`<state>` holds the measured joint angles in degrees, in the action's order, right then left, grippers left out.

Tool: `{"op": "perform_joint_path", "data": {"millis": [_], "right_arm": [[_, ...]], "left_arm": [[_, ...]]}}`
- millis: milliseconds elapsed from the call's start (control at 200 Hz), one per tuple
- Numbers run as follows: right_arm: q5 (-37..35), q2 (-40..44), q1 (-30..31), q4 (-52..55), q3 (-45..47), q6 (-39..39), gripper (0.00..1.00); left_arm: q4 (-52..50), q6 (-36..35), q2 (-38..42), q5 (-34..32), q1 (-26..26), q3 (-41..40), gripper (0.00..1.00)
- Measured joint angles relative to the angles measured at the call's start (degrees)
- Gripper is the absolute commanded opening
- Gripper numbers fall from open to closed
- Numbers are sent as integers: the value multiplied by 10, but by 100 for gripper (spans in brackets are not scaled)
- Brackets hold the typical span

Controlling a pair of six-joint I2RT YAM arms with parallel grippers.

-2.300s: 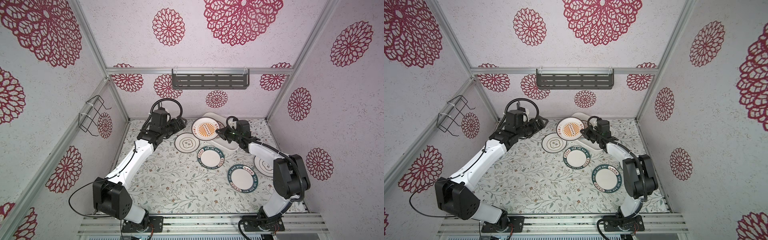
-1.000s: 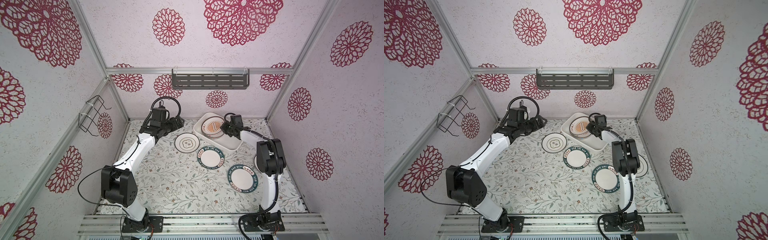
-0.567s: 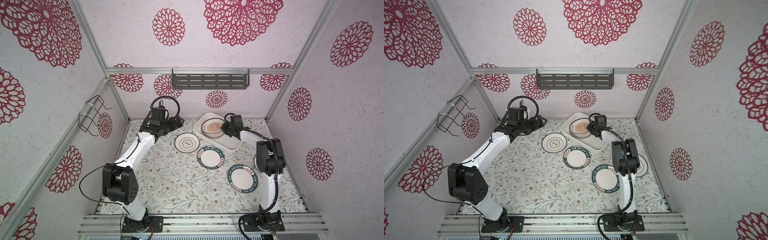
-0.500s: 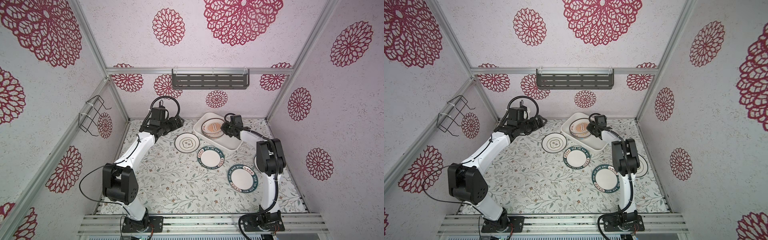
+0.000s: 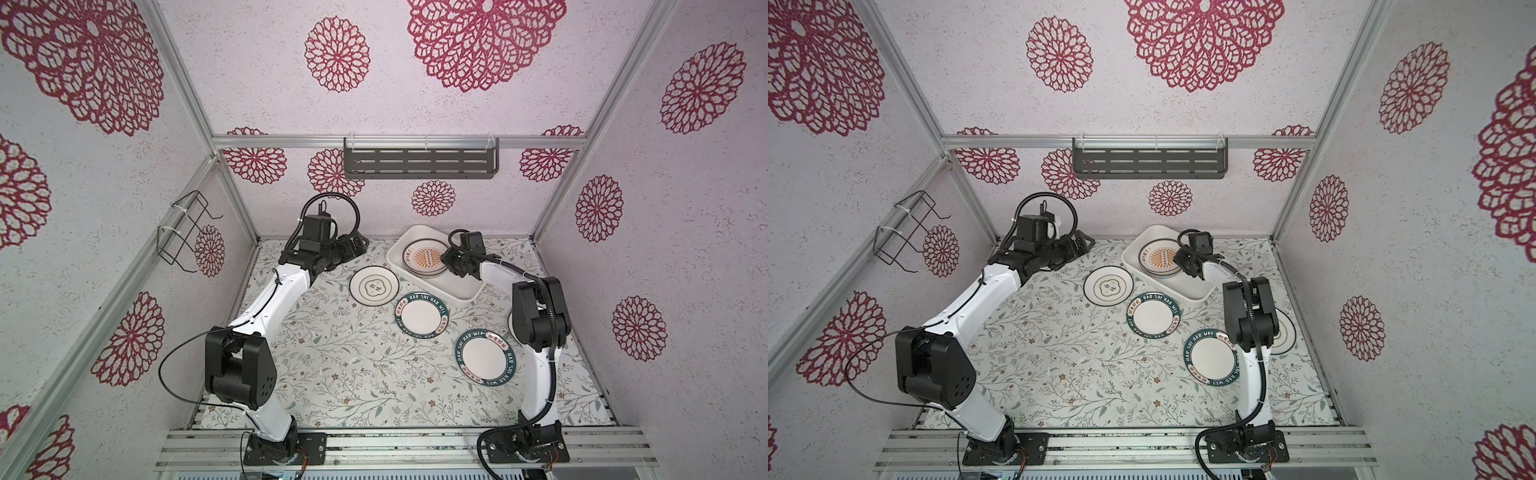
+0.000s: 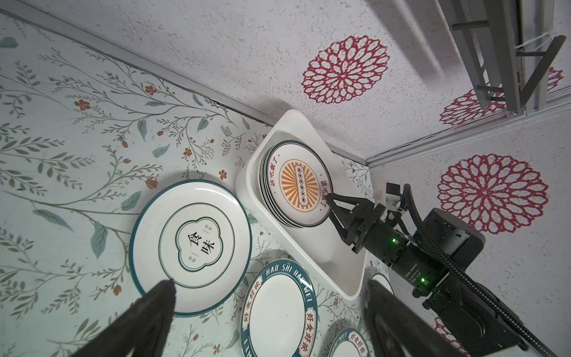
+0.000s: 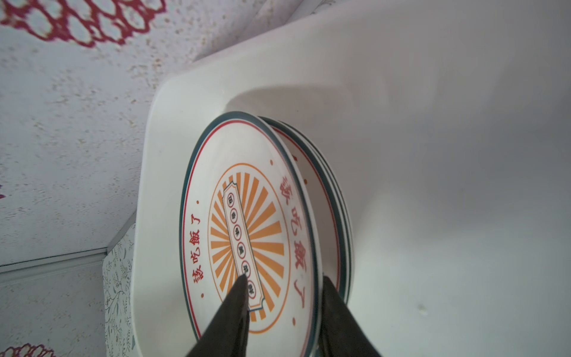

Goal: Place the plates into the plastic bin on the countertop
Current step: Place the plate in the plastic bin.

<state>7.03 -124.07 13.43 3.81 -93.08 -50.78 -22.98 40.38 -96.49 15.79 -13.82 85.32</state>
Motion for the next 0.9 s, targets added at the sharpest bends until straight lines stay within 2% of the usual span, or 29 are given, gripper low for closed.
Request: {"op": "perform_joint_path", "data": {"millis": [135, 610, 751, 901], "right_arm": [[-6, 0, 0, 7, 0, 3, 47], [-27, 5, 0, 59, -24, 51, 77], [-33, 28, 1, 82, -17, 79, 86], [-33, 88, 3, 94, 16, 109, 93]], "left_arm": [[0, 1, 0, 0, 0, -2, 97], [2, 18, 15, -14, 0, -34, 97], [11, 39, 36, -33, 0, -70, 97], [22, 67, 57, -38, -4, -118, 97]]}}
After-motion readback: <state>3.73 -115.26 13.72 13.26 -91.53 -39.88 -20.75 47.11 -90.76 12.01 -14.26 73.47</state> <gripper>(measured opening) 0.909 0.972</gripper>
